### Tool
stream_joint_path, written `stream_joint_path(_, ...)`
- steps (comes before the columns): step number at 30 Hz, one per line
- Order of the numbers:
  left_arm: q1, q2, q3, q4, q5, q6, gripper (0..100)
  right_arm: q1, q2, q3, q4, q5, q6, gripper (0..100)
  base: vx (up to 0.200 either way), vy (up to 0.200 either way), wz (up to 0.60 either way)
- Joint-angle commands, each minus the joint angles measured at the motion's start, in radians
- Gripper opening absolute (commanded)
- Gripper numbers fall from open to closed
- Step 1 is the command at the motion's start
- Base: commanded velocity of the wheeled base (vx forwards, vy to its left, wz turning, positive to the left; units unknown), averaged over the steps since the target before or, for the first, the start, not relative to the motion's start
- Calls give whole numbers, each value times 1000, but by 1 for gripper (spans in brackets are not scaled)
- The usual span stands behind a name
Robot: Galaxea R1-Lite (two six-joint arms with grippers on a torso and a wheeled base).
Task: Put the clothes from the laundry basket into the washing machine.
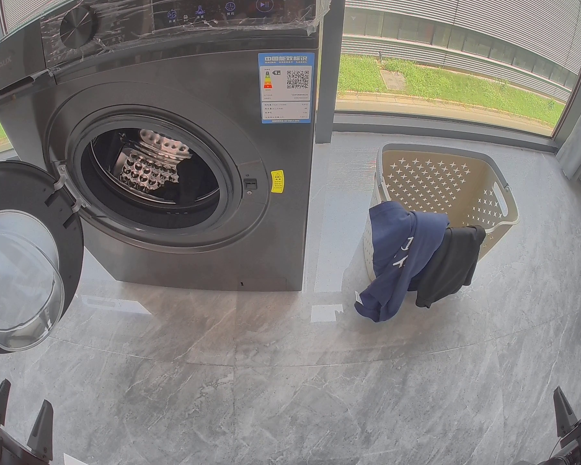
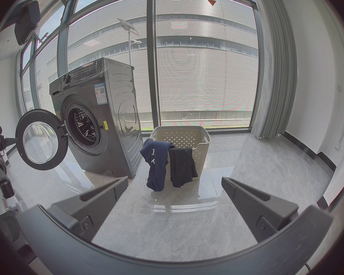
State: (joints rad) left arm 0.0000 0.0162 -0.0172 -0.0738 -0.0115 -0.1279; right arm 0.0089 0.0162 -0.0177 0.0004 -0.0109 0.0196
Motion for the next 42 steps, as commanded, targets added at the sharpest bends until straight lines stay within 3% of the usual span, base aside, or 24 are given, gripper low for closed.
stream_joint_path(1,0,-16,17,0,1,2,100,0,-16,16,0,0,0,100,0,0,0)
stream_joint_path(7,0,-16,17,-11,10,28,100,0,-16,16,0,0,0,100,-100,0,0)
stream_joint_path(16,0,-16,17,-6,4,28,100,0,-16,16,0,0,0,100,0,-200,0)
stream_joint_path(28,0,-16,17,-1,4,27,100,0,-16,16,0,0,0,100,0,0,0)
stream_joint_path(42,0,-16,17,-1,10,20,100,0,-16,16,0,0,0,100,0,-200,0)
